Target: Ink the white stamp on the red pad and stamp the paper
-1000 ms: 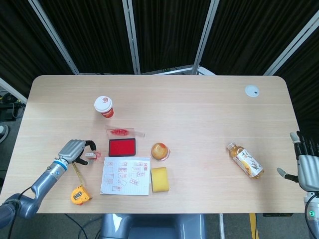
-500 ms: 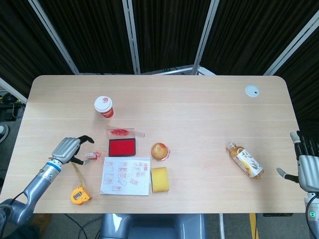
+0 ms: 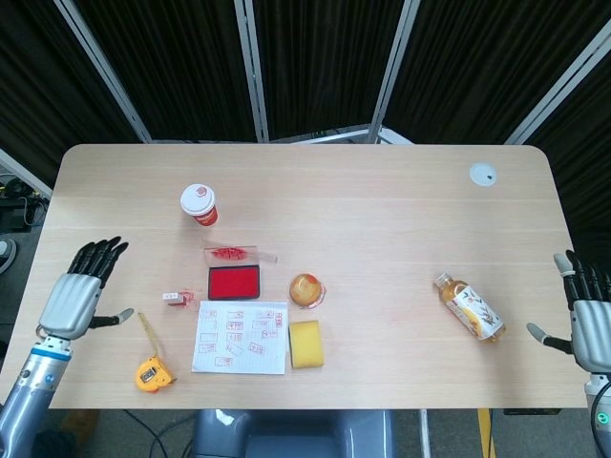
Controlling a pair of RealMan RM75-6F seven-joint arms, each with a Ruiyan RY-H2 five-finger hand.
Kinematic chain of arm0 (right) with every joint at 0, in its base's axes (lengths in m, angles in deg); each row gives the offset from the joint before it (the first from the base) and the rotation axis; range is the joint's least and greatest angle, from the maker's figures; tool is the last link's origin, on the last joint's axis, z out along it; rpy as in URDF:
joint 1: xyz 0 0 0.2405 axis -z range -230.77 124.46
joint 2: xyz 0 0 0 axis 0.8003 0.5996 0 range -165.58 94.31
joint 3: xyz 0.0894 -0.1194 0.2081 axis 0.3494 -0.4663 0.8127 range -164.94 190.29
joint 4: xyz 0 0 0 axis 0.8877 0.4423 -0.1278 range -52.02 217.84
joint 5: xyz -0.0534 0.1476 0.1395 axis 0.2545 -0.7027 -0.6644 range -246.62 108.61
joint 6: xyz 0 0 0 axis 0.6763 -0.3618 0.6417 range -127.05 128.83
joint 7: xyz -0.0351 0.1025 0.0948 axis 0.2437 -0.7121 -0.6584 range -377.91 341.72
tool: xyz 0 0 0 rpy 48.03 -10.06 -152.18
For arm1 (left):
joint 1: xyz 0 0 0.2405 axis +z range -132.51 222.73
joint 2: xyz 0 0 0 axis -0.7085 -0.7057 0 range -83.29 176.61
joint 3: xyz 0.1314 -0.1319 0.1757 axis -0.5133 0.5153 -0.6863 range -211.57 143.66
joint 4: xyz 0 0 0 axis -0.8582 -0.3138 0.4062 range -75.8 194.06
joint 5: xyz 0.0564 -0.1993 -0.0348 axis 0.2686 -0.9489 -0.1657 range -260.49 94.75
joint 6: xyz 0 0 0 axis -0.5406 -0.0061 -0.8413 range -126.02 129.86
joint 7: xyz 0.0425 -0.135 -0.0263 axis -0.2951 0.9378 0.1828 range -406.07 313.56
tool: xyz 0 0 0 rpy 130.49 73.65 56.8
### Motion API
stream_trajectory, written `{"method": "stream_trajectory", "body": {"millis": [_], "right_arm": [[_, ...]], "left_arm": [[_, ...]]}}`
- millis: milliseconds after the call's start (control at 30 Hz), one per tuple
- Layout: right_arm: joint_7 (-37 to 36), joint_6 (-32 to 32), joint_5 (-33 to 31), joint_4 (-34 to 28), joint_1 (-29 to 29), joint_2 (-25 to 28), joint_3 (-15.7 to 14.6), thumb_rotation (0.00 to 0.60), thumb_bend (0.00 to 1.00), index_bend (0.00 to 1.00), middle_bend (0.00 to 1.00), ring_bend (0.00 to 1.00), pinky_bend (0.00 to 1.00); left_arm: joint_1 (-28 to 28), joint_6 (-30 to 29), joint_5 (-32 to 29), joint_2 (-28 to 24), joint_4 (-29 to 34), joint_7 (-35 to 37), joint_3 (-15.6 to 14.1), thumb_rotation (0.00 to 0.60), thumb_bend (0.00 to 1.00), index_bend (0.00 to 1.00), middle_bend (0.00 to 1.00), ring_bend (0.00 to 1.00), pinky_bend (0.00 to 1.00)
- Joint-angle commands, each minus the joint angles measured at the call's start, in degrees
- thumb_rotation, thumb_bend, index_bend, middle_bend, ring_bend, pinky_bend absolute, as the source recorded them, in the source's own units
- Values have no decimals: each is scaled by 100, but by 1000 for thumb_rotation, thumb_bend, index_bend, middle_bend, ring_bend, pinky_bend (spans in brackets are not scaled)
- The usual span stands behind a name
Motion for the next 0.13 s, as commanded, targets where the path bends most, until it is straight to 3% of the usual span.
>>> {"method": "stream_trajectory", "body": {"millis": [33, 133], "right_arm": [[-49, 45, 70, -42, 11, 32, -12, 600, 0, 0, 0, 0, 0], [-44, 88, 141, -79, 15, 50, -23, 600, 0, 0, 0, 0, 0]], "left_arm": [[249, -243, 7, -212, 341, -335, -98, 600, 0, 0, 0, 0, 0], [316, -304, 38, -243, 392, -410, -100, 600, 0, 0, 0, 0, 0]]}}
